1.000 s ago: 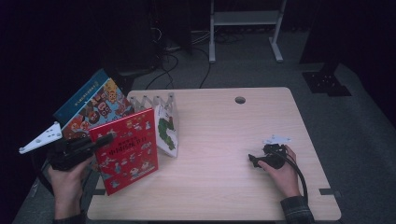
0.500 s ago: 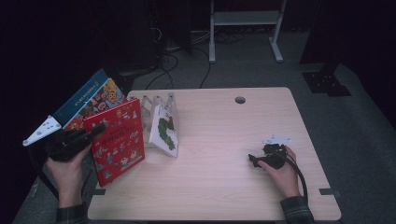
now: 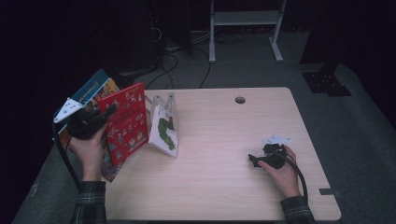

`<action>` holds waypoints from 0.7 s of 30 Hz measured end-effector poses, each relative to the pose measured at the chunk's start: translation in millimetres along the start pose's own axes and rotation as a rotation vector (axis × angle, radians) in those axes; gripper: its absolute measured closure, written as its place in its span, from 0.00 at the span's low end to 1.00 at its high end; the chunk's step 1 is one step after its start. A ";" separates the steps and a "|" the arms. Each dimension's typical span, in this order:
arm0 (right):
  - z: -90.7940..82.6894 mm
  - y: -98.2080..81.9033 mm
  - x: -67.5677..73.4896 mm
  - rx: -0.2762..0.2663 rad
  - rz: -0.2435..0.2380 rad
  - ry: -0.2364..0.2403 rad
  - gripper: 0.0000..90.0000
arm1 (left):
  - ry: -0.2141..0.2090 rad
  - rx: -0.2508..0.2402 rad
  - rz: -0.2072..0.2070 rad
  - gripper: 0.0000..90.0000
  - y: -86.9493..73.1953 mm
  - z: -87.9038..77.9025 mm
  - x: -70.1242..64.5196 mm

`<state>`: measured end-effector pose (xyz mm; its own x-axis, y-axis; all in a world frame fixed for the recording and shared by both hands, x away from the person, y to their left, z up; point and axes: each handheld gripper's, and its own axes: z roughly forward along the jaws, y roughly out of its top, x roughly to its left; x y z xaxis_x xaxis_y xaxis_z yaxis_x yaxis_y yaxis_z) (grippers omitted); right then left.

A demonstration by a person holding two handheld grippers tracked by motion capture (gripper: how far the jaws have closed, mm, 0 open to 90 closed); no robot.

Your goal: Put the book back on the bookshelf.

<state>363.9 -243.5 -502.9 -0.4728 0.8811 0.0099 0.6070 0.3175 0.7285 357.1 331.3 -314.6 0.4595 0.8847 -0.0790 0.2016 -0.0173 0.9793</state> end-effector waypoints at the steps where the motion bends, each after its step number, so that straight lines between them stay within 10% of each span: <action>1: 0.0 0.0 -0.1 0.000 0.000 0.000 0.10 | -0.004 -0.001 -0.003 0.88 -0.9 4.7 1.2; 11: 0.3 0.2 -0.6 -0.001 -0.001 0.002 0.10 | 0.000 -0.030 -0.008 0.88 -7.0 42.3 3.7; 21: 0.4 0.3 -0.6 -0.002 -0.002 0.002 0.10 | 0.032 -0.048 0.023 0.88 -16.1 36.9 4.3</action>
<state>364.6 -243.8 -503.0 -0.4753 0.8798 0.0103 0.6052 0.3184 0.7297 387.7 318.2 -337.6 0.4358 0.8986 -0.0507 0.1491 -0.0165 0.9887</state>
